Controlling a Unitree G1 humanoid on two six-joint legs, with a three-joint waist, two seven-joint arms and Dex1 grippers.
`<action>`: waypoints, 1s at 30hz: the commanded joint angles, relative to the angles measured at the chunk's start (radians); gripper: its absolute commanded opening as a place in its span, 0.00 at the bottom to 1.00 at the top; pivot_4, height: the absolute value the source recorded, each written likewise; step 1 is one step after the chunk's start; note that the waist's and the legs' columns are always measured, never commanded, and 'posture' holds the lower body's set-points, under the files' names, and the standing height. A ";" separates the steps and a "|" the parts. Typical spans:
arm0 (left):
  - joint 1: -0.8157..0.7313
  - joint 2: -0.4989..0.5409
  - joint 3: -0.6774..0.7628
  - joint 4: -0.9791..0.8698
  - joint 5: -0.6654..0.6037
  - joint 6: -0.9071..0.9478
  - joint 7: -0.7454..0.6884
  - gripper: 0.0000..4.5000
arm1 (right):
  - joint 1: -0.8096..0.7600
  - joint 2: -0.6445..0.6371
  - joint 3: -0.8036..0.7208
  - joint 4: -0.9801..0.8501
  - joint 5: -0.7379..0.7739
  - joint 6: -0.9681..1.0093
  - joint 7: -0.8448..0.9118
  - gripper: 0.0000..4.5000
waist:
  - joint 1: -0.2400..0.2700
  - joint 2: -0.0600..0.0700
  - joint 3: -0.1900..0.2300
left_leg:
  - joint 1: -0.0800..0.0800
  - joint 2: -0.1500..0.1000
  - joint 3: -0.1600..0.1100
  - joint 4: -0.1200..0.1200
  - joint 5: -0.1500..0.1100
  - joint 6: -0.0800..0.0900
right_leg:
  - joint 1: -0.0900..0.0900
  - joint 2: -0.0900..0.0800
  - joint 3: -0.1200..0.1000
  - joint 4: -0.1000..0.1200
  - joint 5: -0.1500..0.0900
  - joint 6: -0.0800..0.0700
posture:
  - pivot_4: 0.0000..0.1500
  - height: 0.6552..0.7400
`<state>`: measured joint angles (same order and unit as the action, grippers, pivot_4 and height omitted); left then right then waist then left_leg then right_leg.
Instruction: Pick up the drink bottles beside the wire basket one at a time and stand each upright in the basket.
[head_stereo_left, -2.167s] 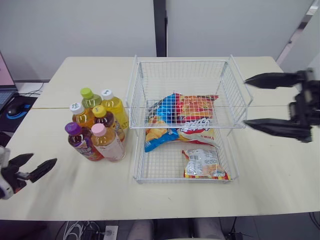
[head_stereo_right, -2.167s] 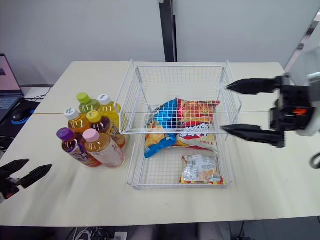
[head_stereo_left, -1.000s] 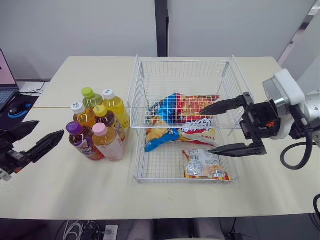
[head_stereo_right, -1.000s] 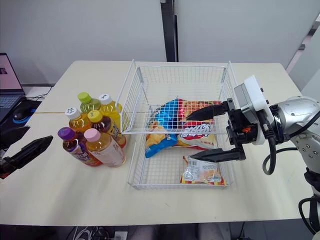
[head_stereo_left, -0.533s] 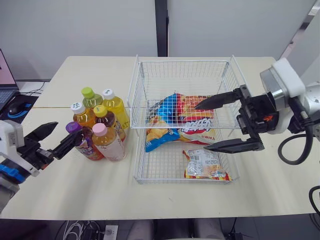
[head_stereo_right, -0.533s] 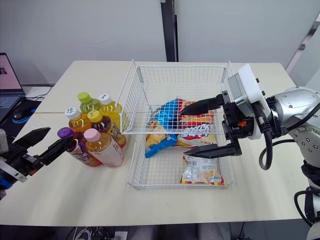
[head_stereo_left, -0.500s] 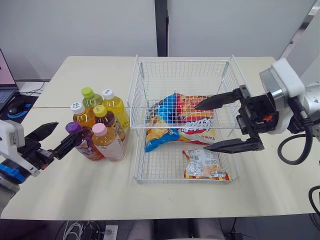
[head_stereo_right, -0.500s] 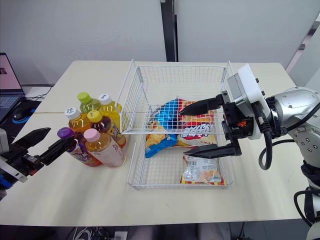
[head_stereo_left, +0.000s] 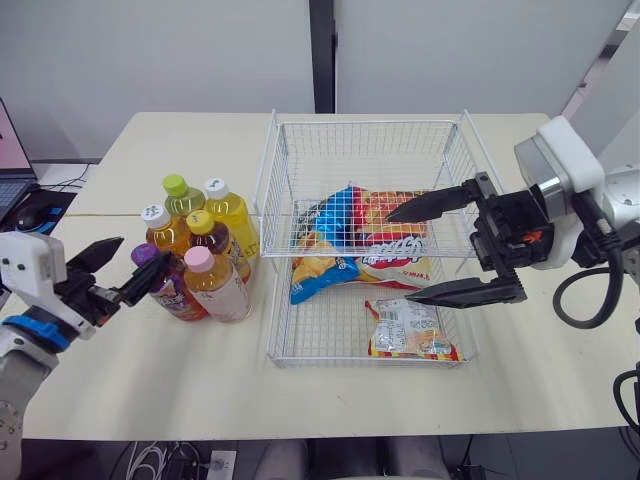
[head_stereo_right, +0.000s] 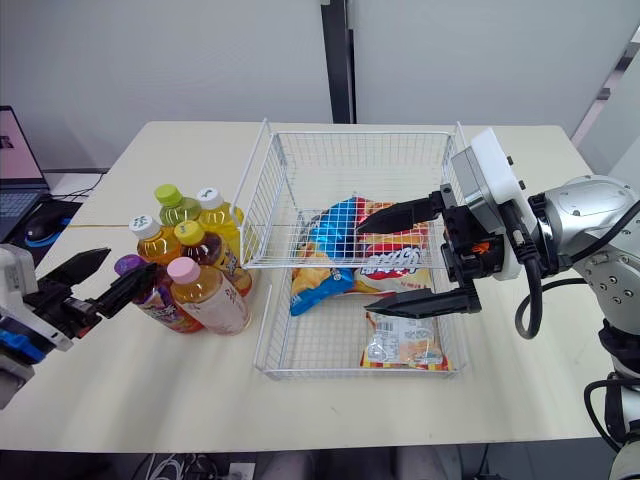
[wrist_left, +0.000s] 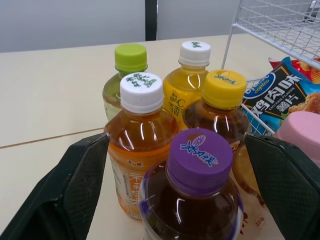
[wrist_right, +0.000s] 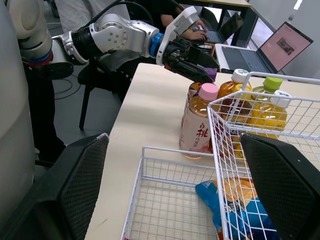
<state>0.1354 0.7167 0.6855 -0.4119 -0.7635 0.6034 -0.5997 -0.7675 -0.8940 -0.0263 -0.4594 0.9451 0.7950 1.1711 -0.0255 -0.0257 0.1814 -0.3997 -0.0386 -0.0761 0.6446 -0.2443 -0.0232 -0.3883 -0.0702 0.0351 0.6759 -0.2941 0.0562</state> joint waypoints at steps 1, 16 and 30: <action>-0.020 0.006 -0.010 0.001 0.013 -0.025 -0.002 0.99 | -0.021 -0.011 -0.046 -0.024 0.027 0.003 -0.008 1.00 | 0.000 0.000 0.000 | 0.000 0.000 0.000 0.000 0.000 0.000 | 0.000 0.000 0.000 0.000 0.000 0.000 | 1.00 1.00; -0.032 -0.001 -0.038 0.005 0.012 -0.017 -0.007 0.30 | -0.005 -0.028 -0.079 -0.038 0.062 0.024 -0.022 1.00 | 0.000 0.000 0.000 | 0.000 0.000 0.000 0.000 0.000 0.000 | 0.000 0.000 0.000 0.000 0.000 0.000 | 1.00 1.00; 0.083 0.099 0.191 -0.099 -0.142 0.099 -0.050 0.30 | -0.008 -0.046 -0.119 -0.013 0.074 0.011 -0.009 1.00 | -0.002 -0.003 0.002 | 0.000 0.000 0.000 0.000 0.000 0.000 | 0.000 0.000 0.000 0.000 0.000 0.000 | 1.00 1.00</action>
<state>0.2291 0.7759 0.7747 -0.4635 -0.8608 0.7004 -0.6297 -0.7642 -0.9256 -0.1029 -0.4710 1.0058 0.8167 1.1567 -0.0279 -0.0288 0.1834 -0.4003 -0.0380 -0.0765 0.6444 -0.2443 -0.0232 -0.3889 -0.0698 0.0348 0.6759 -0.2941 0.0562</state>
